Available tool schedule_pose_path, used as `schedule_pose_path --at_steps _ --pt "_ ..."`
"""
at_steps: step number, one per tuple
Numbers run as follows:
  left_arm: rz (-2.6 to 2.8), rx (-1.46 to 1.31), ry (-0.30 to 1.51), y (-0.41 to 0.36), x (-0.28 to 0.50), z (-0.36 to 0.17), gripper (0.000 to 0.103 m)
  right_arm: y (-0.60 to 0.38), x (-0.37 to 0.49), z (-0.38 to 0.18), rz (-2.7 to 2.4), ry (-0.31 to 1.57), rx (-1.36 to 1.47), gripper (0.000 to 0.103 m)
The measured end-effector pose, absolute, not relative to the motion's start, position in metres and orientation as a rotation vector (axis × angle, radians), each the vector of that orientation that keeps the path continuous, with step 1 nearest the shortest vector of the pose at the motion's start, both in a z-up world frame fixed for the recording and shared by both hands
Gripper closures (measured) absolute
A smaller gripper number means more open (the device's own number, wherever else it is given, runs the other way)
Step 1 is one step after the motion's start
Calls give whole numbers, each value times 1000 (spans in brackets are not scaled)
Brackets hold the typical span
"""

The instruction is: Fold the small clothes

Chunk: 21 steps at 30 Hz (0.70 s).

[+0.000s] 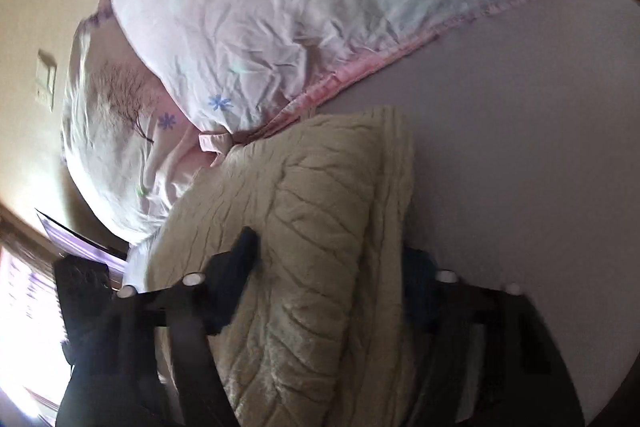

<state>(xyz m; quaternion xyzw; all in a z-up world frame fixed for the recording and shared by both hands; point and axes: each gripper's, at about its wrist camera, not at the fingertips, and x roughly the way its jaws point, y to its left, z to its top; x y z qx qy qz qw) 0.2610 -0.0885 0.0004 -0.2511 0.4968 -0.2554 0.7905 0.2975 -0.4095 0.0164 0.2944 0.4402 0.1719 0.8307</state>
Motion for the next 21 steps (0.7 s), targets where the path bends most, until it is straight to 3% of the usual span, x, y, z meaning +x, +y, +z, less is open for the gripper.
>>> schedule_pose_path --at_steps 3,6,11,13,16,19,21 --pt "-614 -581 1066 -74 262 2 65 -408 294 19 434 886 673 62" --pt "-673 -560 1022 -40 243 22 67 -394 287 26 607 839 736 66" --pt "-532 -437 901 41 188 42 63 -299 282 26 776 954 519 66" --pt "-464 -406 918 57 184 32 58 -270 284 22 734 993 397 48" --pt "-457 -462 881 73 173 22 52 -284 278 34 626 941 412 32" --pt "-447 -407 842 72 169 27 45 -316 263 53 531 820 517 28" --pt "-451 -388 844 68 170 27 41 -309 259 57 544 840 490 28"
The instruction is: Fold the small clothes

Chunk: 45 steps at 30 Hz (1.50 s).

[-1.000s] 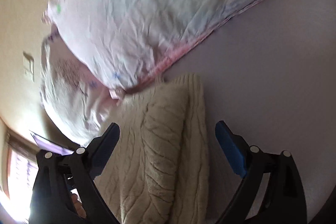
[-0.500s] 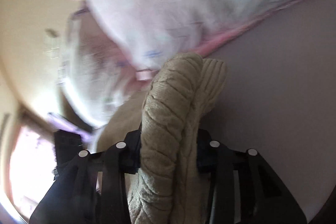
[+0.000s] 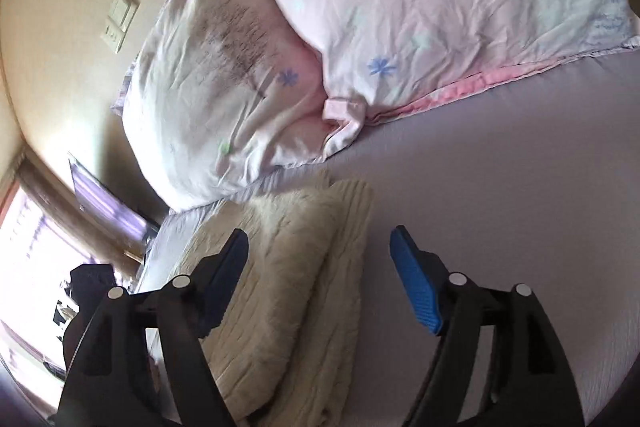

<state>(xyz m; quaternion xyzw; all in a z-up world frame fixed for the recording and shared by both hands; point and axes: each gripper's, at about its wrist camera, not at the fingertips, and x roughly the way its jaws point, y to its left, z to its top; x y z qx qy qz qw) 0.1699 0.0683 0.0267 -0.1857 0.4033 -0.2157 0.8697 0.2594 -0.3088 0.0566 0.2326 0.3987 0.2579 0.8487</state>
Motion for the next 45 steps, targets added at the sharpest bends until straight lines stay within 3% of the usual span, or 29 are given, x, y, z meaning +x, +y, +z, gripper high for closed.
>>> schedule_pose_path --at_steps 2,3,6,15,17,19,23,24,27,28,30,31,32,35,39,41,42,45 --pt "-460 -407 861 71 173 23 38 -286 260 52 533 894 381 48" --pt "-457 -420 867 74 175 21 36 -272 261 48 535 917 320 80" --pt "-445 -417 876 69 179 19 34 -250 256 55 459 836 179 90" --pt "-458 -383 873 60 181 15 34 -252 281 33 310 853 96 93" --pt "-436 -358 843 61 176 24 34 -261 267 51 326 803 143 90" --pt "-413 -330 763 66 160 42 34 -272 247 69 339 741 196 79" --pt "-448 -281 636 60 128 77 25 -270 191 105 525 644 203 78" --pt "-476 -264 621 53 120 82 23 -260 177 108 547 644 142 75" --pt "-560 -173 640 19 104 85 20 -245 165 99 435 687 14 40" --pt "-569 -122 666 3 102 81 20 -247 167 93 421 706 28 38" --pt "-559 -52 705 -14 103 70 20 -258 177 78 434 787 131 42" --pt "-534 -3 751 -23 107 60 20 -261 180 69 442 824 159 71" --pt "-522 17 787 -26 110 52 21 -261 185 55 417 889 153 84" --pt "-524 9 840 -23 112 39 25 -268 186 35 370 927 183 83" --pt "-531 -45 822 -11 95 46 23 -272 166 56 339 814 165 67" --pt "-525 -85 803 -1 82 51 17 -274 150 65 370 757 186 36" --pt "-497 -101 796 3 77 53 10 -277 140 69 376 735 196 5" --pt "-319 -122 799 11 61 53 2 -277 122 73 343 704 173 1"
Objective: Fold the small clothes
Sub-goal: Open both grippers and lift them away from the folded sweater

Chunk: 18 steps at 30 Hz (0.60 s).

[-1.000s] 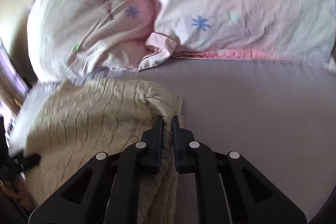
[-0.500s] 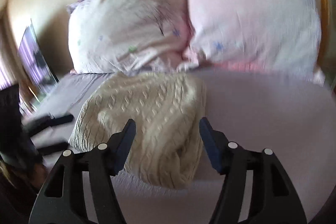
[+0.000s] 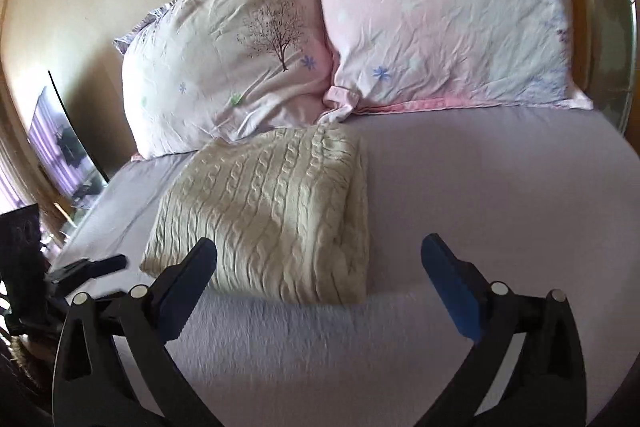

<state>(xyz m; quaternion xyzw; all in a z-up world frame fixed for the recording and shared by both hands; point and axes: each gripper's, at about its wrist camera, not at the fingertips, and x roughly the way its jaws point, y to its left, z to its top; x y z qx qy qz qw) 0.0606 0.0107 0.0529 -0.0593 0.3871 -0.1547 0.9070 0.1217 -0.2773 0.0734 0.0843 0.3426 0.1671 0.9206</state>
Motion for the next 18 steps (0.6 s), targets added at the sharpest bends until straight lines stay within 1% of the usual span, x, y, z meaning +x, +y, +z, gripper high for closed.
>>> schedule_pose_path --at_steps 4,8,13,18 --pt "-192 -100 865 7 67 42 2 -269 112 62 183 808 60 1" --pt "-141 -51 934 -2 84 29 2 -244 110 42 178 882 -27 1" --pt "-116 -35 981 -3 93 17 2 -223 112 29 144 892 -73 1" --pt "-84 23 970 -11 90 14 2 -214 118 19 159 927 -112 1"
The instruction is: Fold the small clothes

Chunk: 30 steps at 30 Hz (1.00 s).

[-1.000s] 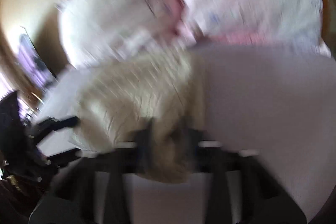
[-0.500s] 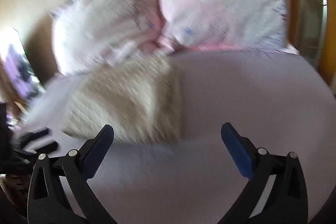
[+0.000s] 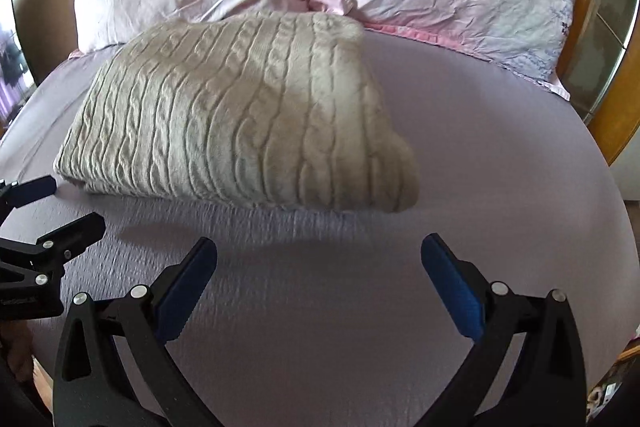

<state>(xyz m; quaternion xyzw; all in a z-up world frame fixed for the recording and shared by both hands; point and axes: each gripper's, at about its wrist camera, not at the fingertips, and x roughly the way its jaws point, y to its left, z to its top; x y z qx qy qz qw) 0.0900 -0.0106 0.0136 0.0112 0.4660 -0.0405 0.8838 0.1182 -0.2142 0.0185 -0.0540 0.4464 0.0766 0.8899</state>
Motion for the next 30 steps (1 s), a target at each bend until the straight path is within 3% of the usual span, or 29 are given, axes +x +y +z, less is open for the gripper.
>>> schedule_pose_path --at_steps 30 --pt "-78 50 967 -14 90 14 2 -218 120 14 186 959 -67 1"
